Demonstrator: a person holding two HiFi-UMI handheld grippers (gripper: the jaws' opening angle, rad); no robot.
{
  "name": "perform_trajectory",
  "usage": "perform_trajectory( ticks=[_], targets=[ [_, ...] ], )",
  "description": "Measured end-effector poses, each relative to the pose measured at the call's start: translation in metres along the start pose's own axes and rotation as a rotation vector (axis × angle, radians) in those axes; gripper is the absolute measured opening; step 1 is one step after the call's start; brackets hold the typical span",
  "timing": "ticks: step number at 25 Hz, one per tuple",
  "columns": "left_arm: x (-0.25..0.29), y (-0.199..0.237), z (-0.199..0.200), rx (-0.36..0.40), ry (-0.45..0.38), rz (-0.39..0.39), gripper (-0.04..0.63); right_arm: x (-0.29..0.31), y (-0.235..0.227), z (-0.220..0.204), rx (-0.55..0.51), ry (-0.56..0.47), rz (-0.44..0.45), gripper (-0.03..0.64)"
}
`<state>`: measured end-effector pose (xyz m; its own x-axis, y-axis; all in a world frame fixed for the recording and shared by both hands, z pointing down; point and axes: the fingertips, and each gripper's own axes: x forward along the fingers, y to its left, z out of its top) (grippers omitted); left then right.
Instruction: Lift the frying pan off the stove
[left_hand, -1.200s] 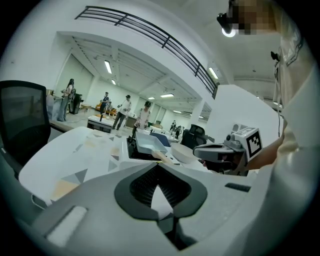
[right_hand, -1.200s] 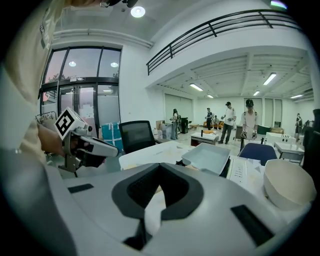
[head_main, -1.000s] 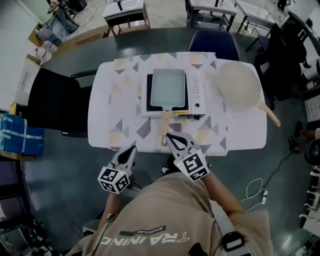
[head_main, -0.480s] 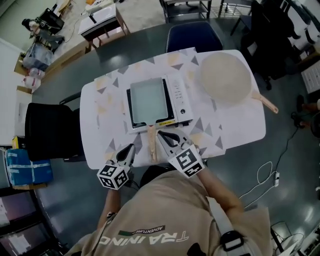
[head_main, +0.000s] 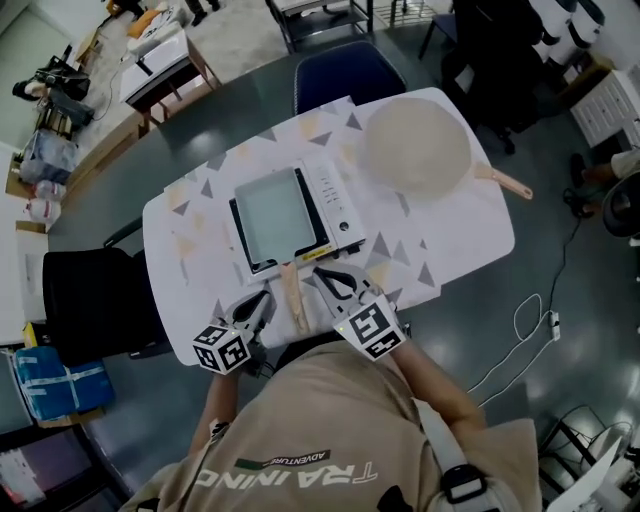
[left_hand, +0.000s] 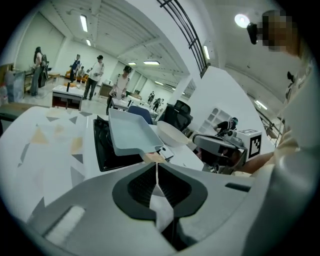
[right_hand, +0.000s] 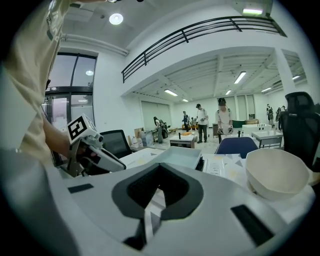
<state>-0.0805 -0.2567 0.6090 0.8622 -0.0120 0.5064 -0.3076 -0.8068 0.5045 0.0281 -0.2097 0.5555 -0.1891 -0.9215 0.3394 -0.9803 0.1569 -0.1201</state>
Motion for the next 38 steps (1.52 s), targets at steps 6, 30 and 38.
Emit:
perform_trajectory(
  ticks=[6, 30, 38],
  targets=[
    [0.008, -0.016, -0.007, -0.207, 0.064, -0.218, 0.117, -0.004, 0.014, 0.005, -0.006, 0.005, -0.045, -0.003],
    [0.081, -0.046, -0.027, -0.562, 0.317, -0.61, 0.19, -0.044, 0.007, -0.026, 0.081, 0.084, -0.295, -0.003],
    [0.095, -0.062, -0.016, -0.679, 0.278, -0.662, 0.187, -0.052, 0.008, -0.029, 0.083, 0.099, -0.3, -0.003]
  ],
)
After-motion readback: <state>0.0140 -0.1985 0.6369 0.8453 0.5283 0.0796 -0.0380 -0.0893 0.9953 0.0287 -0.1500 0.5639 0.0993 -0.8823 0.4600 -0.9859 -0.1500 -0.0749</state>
